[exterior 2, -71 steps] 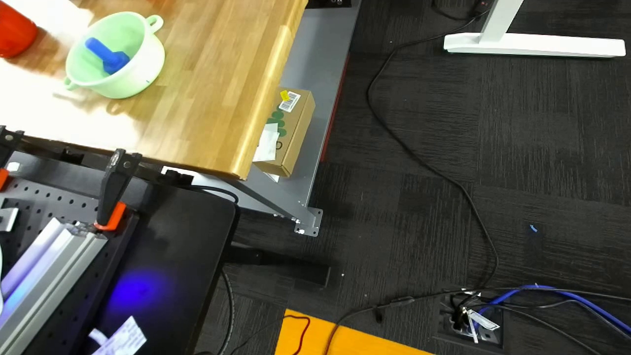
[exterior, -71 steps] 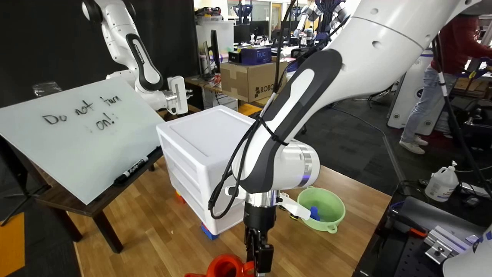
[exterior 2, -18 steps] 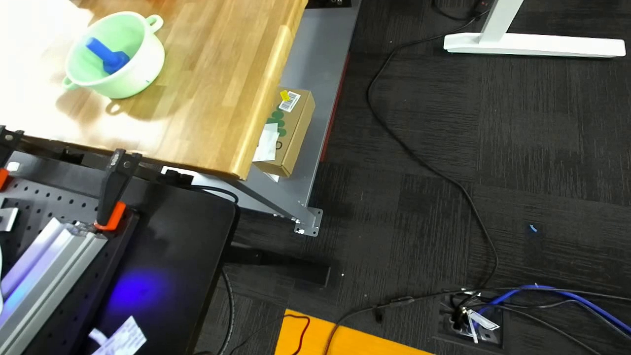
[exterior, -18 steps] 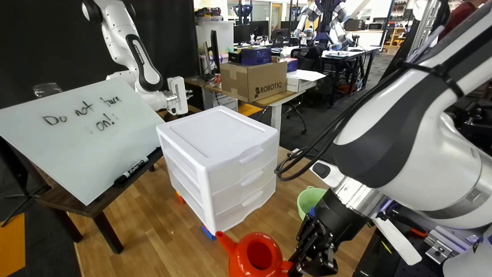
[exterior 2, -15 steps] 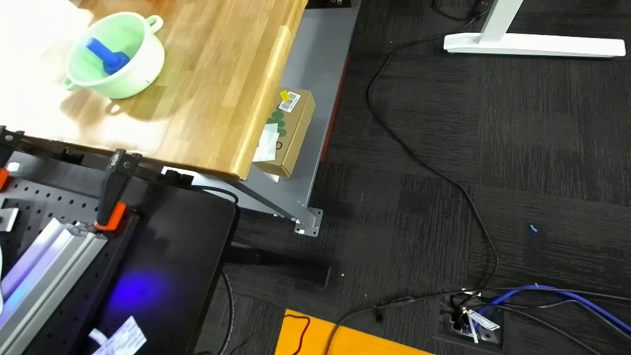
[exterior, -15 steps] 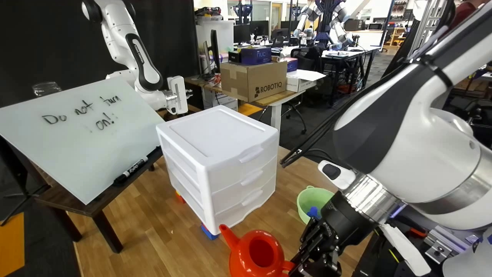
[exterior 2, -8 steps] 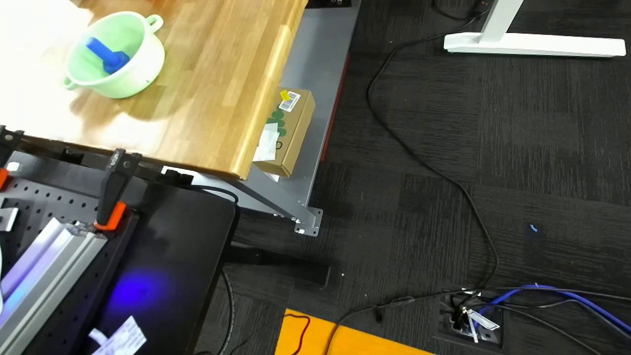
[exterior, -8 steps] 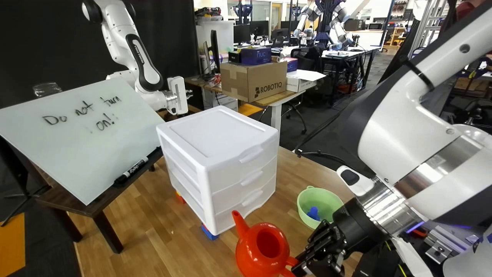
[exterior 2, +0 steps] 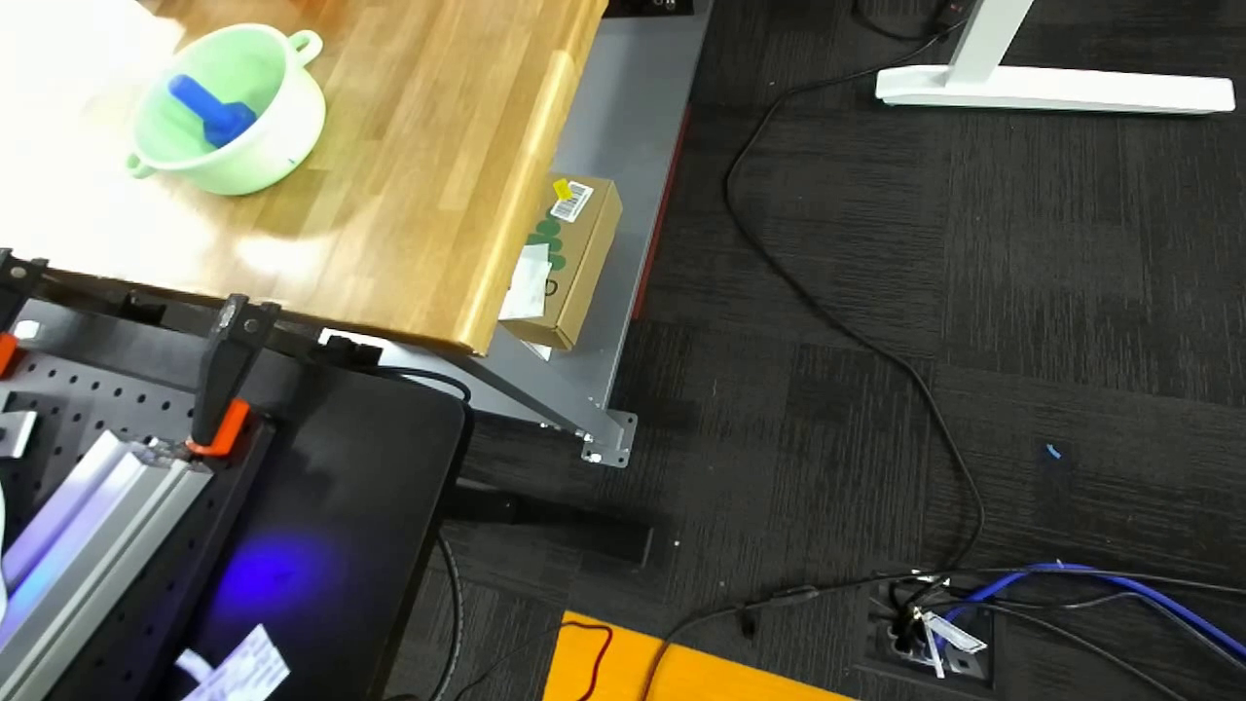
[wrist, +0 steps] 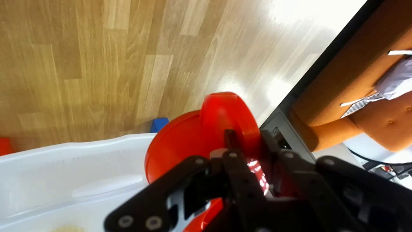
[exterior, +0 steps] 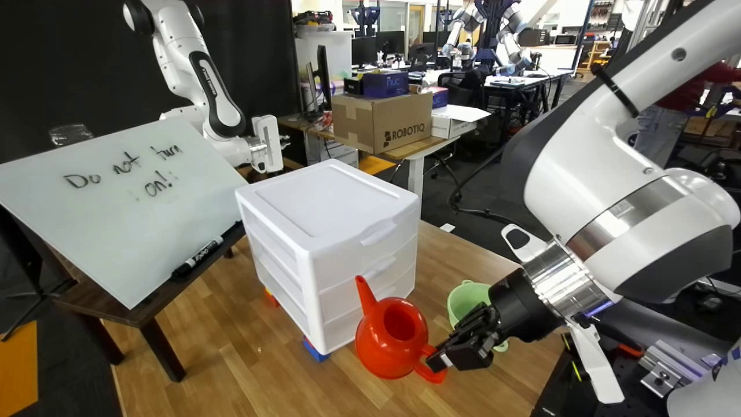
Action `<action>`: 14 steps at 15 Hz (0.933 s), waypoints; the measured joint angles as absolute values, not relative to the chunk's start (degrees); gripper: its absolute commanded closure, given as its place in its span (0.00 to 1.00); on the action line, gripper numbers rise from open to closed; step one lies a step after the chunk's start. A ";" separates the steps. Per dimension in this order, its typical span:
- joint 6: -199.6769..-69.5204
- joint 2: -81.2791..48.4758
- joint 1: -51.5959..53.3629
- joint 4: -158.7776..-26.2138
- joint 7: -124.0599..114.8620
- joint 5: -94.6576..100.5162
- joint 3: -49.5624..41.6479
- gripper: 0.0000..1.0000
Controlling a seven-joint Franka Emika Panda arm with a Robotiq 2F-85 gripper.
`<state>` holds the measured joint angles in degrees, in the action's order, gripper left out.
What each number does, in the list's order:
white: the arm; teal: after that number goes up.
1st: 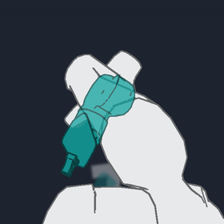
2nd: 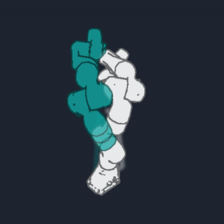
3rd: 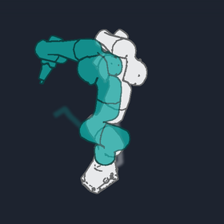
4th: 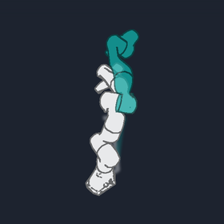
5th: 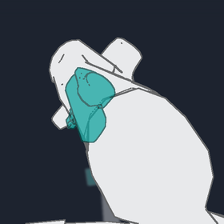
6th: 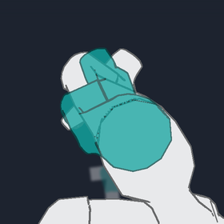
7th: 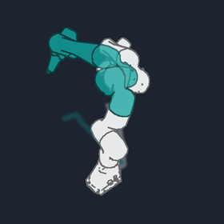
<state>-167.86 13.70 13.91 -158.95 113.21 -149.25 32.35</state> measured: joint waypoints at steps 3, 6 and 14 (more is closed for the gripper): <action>-167.87 13.71 11.96 -158.95 107.83 -149.25 36.17 0.95; -167.94 13.72 10.24 -158.96 101.59 -149.25 41.15 0.95; -169.13 15.82 2.29 -158.96 83.30 -149.23 57.41 0.95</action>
